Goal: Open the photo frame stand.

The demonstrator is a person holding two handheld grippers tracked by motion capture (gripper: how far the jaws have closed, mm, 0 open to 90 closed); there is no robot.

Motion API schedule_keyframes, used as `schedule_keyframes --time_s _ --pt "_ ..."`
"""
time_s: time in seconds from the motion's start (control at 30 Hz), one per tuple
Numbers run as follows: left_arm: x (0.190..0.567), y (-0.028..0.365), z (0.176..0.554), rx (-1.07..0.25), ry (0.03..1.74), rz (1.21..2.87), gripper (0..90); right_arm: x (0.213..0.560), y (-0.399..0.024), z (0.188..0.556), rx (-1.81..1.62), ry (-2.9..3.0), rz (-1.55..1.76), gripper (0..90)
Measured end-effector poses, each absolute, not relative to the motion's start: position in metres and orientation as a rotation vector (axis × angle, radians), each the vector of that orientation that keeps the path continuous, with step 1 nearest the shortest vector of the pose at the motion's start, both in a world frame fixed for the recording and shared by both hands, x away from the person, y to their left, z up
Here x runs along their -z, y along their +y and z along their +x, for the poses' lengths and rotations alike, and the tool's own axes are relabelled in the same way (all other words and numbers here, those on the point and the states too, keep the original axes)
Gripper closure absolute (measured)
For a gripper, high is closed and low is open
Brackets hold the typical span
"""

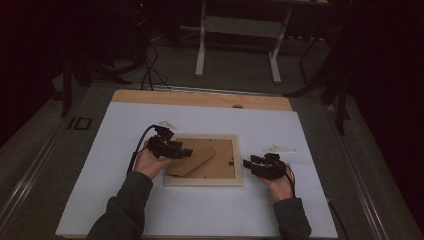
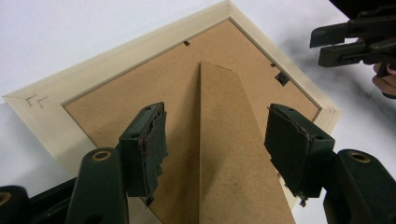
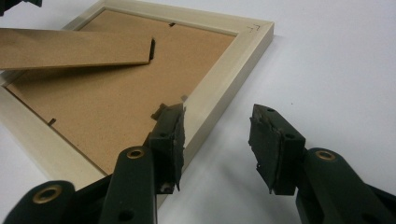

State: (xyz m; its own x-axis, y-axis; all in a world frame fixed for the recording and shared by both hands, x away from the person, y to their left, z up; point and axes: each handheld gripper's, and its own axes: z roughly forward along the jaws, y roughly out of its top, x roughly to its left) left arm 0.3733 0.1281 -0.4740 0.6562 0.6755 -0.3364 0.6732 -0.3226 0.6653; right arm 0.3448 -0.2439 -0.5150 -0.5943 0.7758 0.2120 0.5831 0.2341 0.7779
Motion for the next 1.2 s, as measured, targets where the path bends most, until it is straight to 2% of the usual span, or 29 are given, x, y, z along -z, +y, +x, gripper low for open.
schedule_keyframes --time_s 0.53,1.2 --pt "0.488 0.119 0.377 0.073 1.039 2.106 34.1 0.515 -0.245 0.345 -1.296 2.283 1.287 53.5" --pt "0.501 0.117 0.373 0.185 1.006 2.132 33.5 0.515 -0.244 0.345 -1.294 2.289 1.284 53.3"
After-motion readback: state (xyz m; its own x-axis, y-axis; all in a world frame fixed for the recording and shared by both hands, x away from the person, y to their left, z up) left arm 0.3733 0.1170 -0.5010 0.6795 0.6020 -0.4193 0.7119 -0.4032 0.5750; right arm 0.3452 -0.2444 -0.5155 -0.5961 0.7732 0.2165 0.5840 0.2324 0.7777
